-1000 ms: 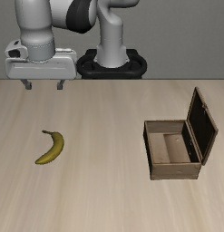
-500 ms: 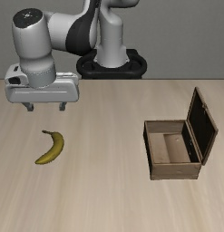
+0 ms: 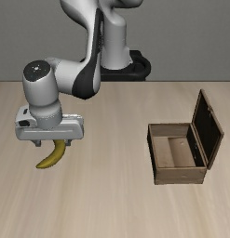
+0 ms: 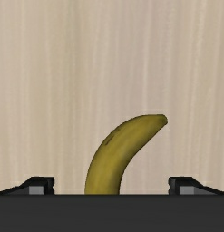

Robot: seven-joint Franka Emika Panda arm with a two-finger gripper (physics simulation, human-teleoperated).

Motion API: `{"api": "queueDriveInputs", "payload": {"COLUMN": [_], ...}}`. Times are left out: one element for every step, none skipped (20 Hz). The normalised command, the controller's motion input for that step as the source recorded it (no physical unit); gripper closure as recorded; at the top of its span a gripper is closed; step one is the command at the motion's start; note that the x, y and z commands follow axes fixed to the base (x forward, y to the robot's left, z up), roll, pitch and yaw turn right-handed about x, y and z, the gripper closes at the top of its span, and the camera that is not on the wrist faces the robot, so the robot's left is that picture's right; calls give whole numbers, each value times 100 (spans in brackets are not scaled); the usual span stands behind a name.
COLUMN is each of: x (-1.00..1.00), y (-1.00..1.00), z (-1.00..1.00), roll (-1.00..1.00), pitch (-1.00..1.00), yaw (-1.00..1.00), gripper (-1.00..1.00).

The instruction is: Pick up the banana and place it in the box

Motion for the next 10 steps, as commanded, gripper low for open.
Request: {"api": "queueDriveInputs", "payload": {"x": [0, 0, 0, 0, 0, 0, 0, 0, 0, 0], "y": [0, 0, 0, 0, 0, 0, 0, 0, 0, 0], "z": [-100, -100, -100, -100, -100, 0, 0, 0, 0, 0], "roll": [0, 0, 0, 0, 0, 0, 0, 0, 0, 0], "pitch": [0, 0, 0, 0, 0, 0, 0, 0, 0, 0], "yaw": [0, 0, 0, 0, 0, 0, 0, 0, 0, 0], "gripper": [-100, -100, -100, -100, -100, 100, 100, 100, 100, 100]}}
